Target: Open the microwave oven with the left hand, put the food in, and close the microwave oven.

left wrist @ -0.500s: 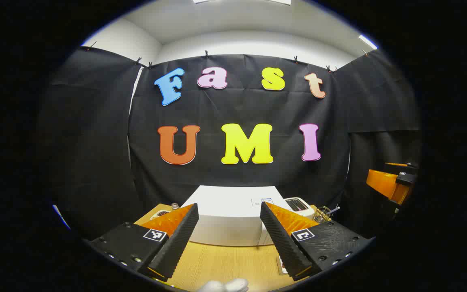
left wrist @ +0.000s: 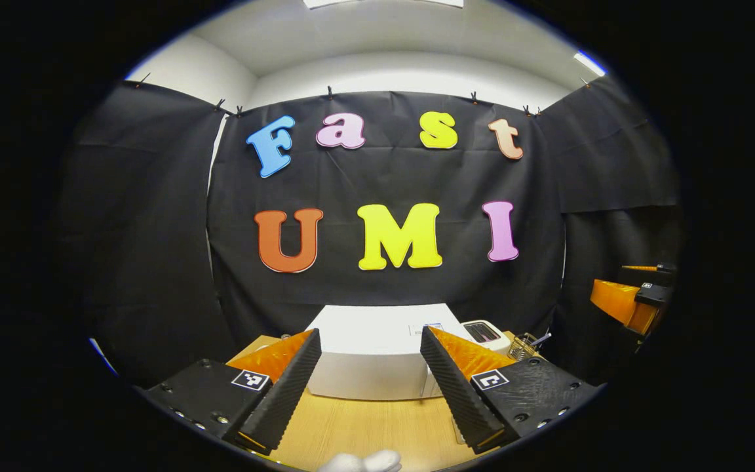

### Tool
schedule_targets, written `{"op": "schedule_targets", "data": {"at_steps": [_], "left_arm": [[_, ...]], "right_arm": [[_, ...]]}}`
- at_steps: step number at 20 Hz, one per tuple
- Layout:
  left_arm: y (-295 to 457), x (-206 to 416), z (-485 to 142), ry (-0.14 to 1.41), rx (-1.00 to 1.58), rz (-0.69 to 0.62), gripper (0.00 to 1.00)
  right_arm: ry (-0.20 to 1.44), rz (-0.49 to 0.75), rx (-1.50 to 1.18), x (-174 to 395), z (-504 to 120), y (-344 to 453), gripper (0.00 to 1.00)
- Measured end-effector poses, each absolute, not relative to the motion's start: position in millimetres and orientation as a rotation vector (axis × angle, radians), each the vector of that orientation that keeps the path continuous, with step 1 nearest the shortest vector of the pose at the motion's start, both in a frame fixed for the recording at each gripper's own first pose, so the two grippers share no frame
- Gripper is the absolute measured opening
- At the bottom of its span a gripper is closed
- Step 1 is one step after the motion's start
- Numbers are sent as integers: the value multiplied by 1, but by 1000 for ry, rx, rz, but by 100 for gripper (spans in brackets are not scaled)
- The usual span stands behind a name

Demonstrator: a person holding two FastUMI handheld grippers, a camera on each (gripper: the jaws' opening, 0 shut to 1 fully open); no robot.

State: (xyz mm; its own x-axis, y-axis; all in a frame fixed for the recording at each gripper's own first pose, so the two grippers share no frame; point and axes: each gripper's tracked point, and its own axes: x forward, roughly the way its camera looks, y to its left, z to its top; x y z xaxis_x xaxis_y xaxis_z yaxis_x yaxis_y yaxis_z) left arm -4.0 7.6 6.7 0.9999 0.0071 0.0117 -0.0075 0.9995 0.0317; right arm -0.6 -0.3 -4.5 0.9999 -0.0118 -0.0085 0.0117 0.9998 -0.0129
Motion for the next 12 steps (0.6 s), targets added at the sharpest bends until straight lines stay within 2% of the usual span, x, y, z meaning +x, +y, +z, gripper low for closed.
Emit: {"op": "schedule_targets", "data": {"at_steps": [1,7,12], "left_arm": [[6,-4,8,-11,28,1,96],[14,0,5,-25,30,19,96],[2,22,-43,11,21,4,96]], "right_arm": [[7,-9,-15,-1,-5,1,100],[6,4,-14,3,-6,7,100],[9,1,-6,8,-2,-1,100]]}}
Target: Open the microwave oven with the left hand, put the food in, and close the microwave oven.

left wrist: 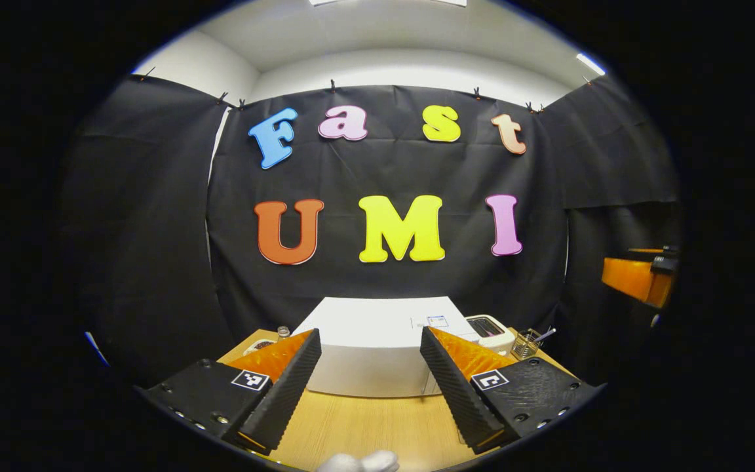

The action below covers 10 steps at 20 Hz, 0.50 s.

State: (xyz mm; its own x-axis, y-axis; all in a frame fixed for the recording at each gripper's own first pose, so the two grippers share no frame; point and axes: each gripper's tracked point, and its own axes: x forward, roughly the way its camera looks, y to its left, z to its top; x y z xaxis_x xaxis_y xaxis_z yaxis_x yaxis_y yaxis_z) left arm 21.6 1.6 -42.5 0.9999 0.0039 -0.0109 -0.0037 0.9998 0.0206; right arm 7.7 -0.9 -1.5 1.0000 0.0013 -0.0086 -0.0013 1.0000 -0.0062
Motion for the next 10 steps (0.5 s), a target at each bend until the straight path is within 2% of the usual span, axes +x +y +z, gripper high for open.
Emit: {"op": "schedule_targets", "data": {"at_steps": [4,5,6,7,9,10], "left_arm": [[-33,56,-103,41,10,-49,96],[-44,66,-117,44,9,-64,96],[-54,77,-135,59,5,-78,96],[-65,89,-148,66,8,-97,96],[-86,111,-181,104,18,-117,96],[-93,125,-195,108,29,-123,96]], "right_arm": [[18,-15,5,9,-1,-13,100],[22,-20,1,9,-1,-16,95],[26,-26,-3,9,0,-19,95],[27,-35,-9,8,-1,-22,100],[35,-51,-17,9,-3,-28,100],[44,-65,-26,9,-5,-33,95]]}}
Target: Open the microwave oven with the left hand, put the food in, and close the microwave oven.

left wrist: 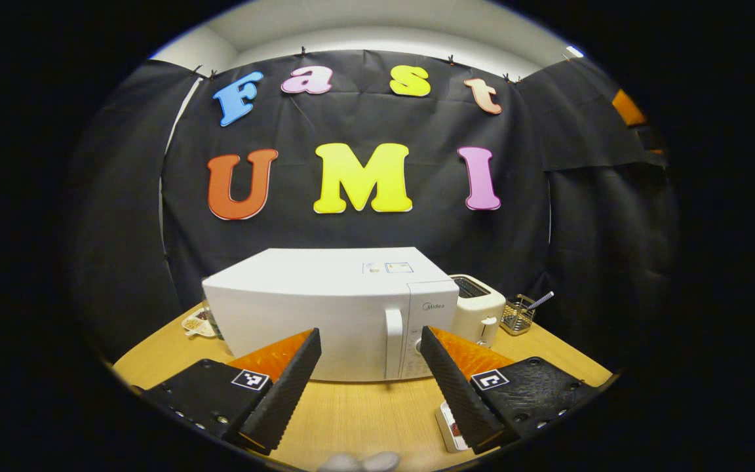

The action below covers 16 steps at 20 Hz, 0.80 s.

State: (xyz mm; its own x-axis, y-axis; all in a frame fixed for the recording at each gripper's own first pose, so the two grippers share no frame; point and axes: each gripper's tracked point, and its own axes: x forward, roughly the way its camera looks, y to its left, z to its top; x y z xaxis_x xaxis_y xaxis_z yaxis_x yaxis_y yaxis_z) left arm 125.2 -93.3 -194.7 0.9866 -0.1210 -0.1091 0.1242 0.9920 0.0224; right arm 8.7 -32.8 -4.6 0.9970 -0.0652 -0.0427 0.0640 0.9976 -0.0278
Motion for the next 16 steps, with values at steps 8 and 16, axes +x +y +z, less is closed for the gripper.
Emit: {"op": "schedule_targets", "data": {"at_steps": [8,16], "left_arm": [[-124,215,-255,149,30,-116,96],[-132,231,-269,181,50,-139,66]], "right_arm": [[79,-176,-83,-3,-22,-64,100],[100,-190,-84,-8,-30,-71,100]]}}
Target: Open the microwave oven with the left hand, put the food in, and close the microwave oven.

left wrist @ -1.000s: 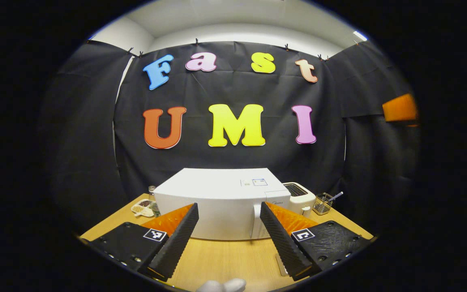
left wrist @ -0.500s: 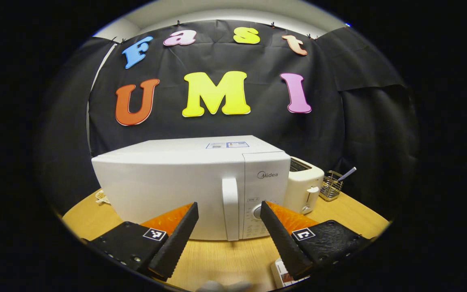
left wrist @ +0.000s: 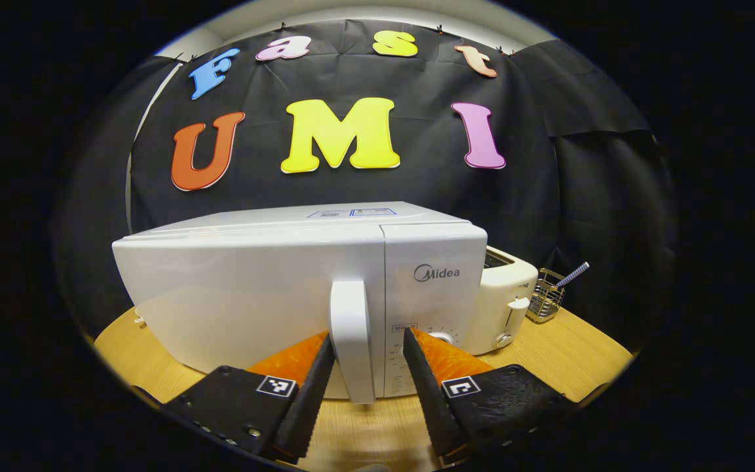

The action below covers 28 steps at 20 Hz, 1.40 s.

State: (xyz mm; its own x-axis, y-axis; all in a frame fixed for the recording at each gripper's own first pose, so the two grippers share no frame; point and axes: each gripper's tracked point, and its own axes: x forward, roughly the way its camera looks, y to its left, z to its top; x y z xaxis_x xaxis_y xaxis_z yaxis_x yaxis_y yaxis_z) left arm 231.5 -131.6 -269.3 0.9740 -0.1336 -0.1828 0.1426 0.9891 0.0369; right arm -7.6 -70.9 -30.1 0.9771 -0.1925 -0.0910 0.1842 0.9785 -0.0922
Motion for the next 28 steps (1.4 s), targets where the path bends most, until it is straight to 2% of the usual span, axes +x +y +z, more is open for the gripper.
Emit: {"op": "schedule_targets", "data": {"at_steps": [1,2,3,4,5,6,7,8,9,10,11,12,13,14,15,16,17,18,20,21,22,23,24,25,28], "left_arm": [[-124,233,-274,202,68,-113,43],[-122,233,-277,208,60,-109,48],[-126,234,-275,202,30,-126,31],[-127,234,-278,208,6,-126,34],[-127,234,-276,214,-6,-138,26],[-123,233,-275,213,-10,-143,26],[-124,232,-276,220,-10,-145,22],[-124,230,-276,219,0,-151,22],[-124,230,-275,212,0,-151,16],[-124,231,-276,212,3,-150,16],[-123,230,-276,215,-6,-146,15],[-123,230,-276,217,-14,-146,15],[-123,229,-277,221,-13,-150,16],[-123,229,-277,225,-13,-153,15],[-123,228,-276,224,-8,-158,15],[-123,228,-277,227,-4,-163,16],[-123,226,-277,228,-1,-169,15],[-122,218,-278,236,-7,-170,15],[-116,198,-280,209,26,-186,15],[-112,187,-281,199,48,-188,16],[-107,174,-281,192,61,-192,15],[-100,160,-284,206,56,-195,15],[-93,146,-285,213,52,-195,15],[-85,131,-286,222,52,-192,15],[-53,86,-290,242,75,-173,15]], "right_arm": [[100,-191,-89,-8,-31,-71,100],[102,-191,-97,-9,-33,-72,100],[102,-190,-102,-11,-32,-71,100],[100,-192,-106,-13,-32,-72,100],[97,-194,-110,-15,-30,-73,100],[100,-195,-110,-16,-31,-74,100],[102,-193,-109,-18,-31,-73,95],[103,-194,-106,-19,-32,-74,100],[106,-191,-102,-20,-32,-72,100],[109,-190,-101,-22,-33,-72,96],[109,-191,-103,-24,-32,-71,100],[104,-190,-107,-27,-32,-71,100],[101,-189,-113,-29,-30,-71,96],[98,-189,-119,-31,-29,-71,100],[97,-187,-123,-33,-28,-70,100],[96,-186,-122,-34,-28,-70,95],[94,-184,-122,-35,-27,-70,95],[92,-182,-120,-37,-27,-70,100],[94,-179,-119,-40,-28,-70,100],[98,-170,-122,-40,-29,-67,96],[100,-160,-126,-41,-30,-63,96],[100,-149,-128,-42,-31,-60,100],[100,-136,-127,-42,-31,-56,96],[102,-121,-123,-42,-32,-51,100],[111,-62,-104,-42,-37,-29,100]]}}
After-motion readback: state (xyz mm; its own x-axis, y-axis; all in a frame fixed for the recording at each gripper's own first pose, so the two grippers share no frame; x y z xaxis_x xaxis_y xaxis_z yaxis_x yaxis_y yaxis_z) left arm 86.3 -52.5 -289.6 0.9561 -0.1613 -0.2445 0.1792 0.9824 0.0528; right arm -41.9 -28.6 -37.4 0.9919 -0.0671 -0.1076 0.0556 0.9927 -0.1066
